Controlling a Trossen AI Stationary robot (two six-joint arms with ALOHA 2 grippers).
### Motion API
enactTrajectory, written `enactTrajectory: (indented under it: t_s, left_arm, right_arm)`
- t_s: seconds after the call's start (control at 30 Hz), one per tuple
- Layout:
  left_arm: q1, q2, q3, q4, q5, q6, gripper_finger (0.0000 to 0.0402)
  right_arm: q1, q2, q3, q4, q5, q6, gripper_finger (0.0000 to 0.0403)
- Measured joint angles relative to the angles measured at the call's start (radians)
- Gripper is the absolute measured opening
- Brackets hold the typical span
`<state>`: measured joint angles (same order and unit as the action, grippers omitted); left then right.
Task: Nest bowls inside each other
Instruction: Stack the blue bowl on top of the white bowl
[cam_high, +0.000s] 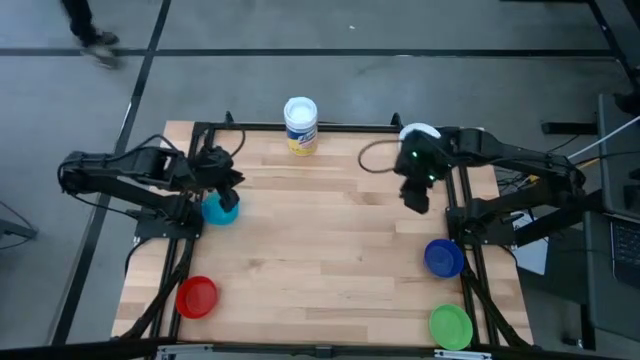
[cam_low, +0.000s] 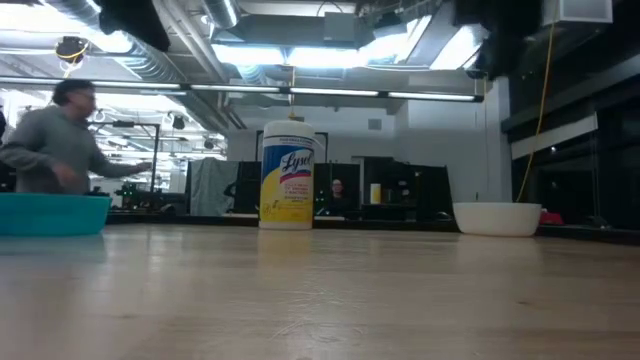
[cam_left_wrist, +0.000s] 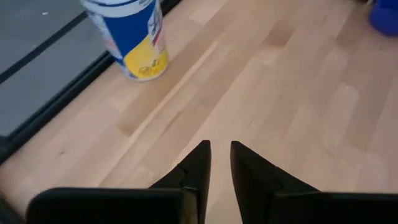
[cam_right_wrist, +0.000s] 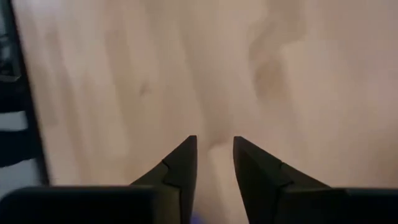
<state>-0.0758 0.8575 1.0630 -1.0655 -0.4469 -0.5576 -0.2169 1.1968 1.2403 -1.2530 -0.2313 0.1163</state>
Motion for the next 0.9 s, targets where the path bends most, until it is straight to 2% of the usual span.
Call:
enactTrajectory:
  t_s: [0.2, 0.4, 0.57, 0.9]
  left_arm:
    - [0.0, 0.007, -0.043, 0.092, -0.012, -0.006, 0.0088]
    - [0.012, 0.028, -0.043, 0.113, -0.037, 0.0, 0.0104]
    - [0.057, 0.039, -0.043, 0.134, -0.006, 0.018, 0.0109]
    - [0.125, 0.084, -0.044, 0.166, 0.064, 0.072, 0.011]
  right_arm:
    - [0.082, -0.197, -0.236, -0.004, -0.142, 0.226, 0.0131]
    - [0.203, -0.374, -0.4, 0.003, -0.214, 0.442, 0.013]
    - [0.268, -0.41, -0.467, 0.023, -0.23, 0.495, 0.0122]
    - [0.313, -0.409, -0.641, 0.134, -0.21, 0.46, 0.0138]
